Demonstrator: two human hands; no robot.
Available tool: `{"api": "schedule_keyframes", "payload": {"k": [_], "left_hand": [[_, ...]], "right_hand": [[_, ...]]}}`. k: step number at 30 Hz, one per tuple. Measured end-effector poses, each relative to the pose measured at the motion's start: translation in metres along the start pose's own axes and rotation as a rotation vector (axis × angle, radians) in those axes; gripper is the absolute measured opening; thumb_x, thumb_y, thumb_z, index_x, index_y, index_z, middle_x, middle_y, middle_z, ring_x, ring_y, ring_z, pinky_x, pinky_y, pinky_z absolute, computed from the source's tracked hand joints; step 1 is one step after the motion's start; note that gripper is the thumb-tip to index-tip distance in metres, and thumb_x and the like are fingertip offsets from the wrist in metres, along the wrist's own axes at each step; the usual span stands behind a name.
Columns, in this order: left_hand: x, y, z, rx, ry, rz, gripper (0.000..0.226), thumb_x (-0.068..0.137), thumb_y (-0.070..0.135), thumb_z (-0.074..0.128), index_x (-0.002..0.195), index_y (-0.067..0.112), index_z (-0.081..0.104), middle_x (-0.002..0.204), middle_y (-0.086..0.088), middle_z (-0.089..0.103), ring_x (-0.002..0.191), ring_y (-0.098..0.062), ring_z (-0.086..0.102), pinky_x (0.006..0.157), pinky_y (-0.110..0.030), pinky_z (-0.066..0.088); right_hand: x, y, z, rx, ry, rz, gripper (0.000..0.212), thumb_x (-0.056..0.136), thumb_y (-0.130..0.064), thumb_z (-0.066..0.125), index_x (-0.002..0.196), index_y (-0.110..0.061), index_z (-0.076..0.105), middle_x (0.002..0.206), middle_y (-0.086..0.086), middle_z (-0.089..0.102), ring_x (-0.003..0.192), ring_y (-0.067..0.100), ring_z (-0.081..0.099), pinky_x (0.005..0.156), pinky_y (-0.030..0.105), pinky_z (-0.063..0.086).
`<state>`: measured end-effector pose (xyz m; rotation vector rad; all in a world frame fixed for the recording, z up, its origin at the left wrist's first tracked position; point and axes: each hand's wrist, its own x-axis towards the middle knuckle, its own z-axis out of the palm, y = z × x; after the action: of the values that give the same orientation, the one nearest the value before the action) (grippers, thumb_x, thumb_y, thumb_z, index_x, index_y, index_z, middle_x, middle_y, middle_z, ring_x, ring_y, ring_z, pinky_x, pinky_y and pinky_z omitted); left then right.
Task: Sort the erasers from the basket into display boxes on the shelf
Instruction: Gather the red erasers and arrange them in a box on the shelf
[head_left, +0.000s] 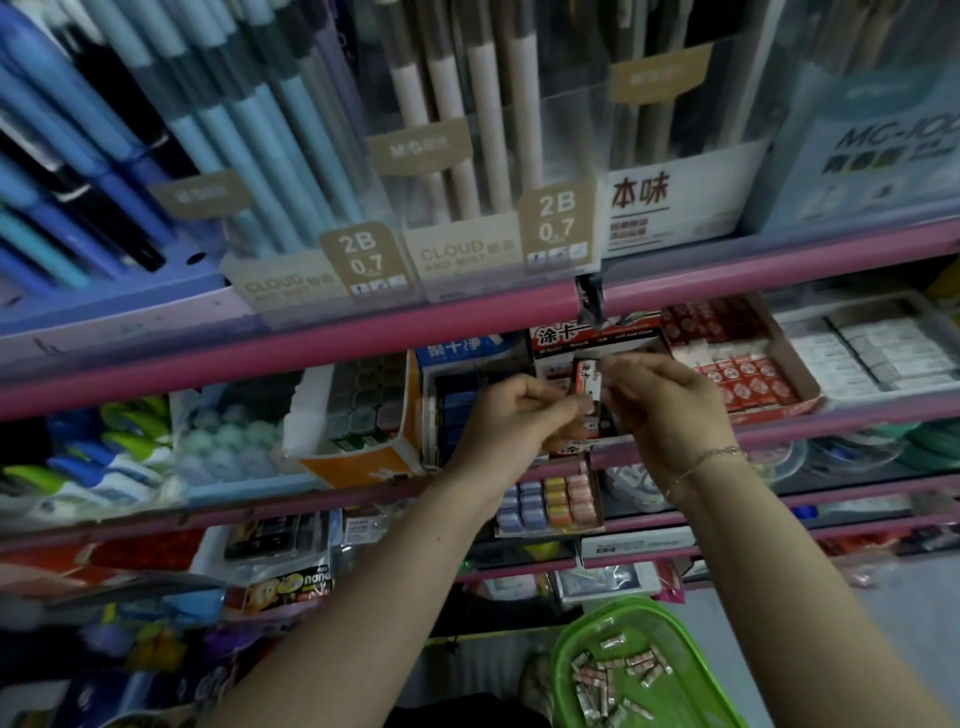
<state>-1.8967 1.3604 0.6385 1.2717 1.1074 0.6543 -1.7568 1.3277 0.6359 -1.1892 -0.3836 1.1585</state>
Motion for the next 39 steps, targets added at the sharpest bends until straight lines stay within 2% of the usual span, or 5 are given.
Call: {"api": "schedule_keyframes", "payload": {"k": [6,10,19,33,39], "left_hand": [[0.008,-0.004,0.007,-0.001,-0.015,0.008,0.009,0.084,0.018,0.072,0.085,0.014,0.064,0.073,0.000,0.074,0.070,-0.012,0.072,0.054,-0.017,0.050],[0.018,-0.011,-0.005,0.520,0.155,0.244,0.008,0.084,0.027,0.071,0.083,0.026,0.063,0.065,0.013,0.060,0.058,0.001,0.057,0.052,-0.013,0.042],[0.035,-0.018,-0.009,0.862,0.106,0.334,0.062,0.086,0.024,0.067,0.142,0.021,0.041,0.136,-0.007,0.048,0.103,-0.030,0.059,0.079,-0.032,0.051],[0.020,-0.011,0.005,0.910,0.234,0.267,0.047,0.092,0.024,0.059,0.137,0.021,0.045,0.132,-0.012,0.051,0.111,-0.029,0.057,0.081,-0.032,0.048],[-0.054,-0.056,0.060,0.778,0.172,0.808,0.010,0.091,0.015,0.056,0.093,0.010,0.064,0.088,-0.002,0.056,0.064,-0.014,0.054,0.057,-0.025,0.042]], "right_hand": [[0.008,-0.008,0.005,-0.348,-0.217,0.062,0.028,0.083,0.004,0.055,0.087,-0.016,0.074,0.076,0.008,0.073,0.071,0.022,0.069,0.063,0.030,0.055],[0.029,-0.009,0.002,-0.749,-0.112,-0.006,0.024,0.083,0.003,0.055,0.099,-0.008,0.069,0.081,0.020,0.069,0.066,0.028,0.062,0.062,0.033,0.051],[0.046,0.008,0.015,-1.190,0.052,-0.218,0.022,0.080,-0.019,0.072,0.096,-0.004,0.070,0.101,0.013,0.069,0.091,0.026,0.063,0.061,0.015,0.032],[0.020,0.000,0.008,-1.236,-0.006,-0.412,0.022,0.085,-0.023,0.063,0.102,-0.008,0.062,0.102,0.015,0.065,0.091,0.030,0.061,0.075,0.028,0.046],[-0.043,0.000,-0.103,-0.779,0.341,-0.754,0.014,0.085,-0.007,0.051,0.090,-0.011,0.063,0.083,-0.003,0.058,0.074,0.002,0.051,0.071,0.005,0.040]]}}
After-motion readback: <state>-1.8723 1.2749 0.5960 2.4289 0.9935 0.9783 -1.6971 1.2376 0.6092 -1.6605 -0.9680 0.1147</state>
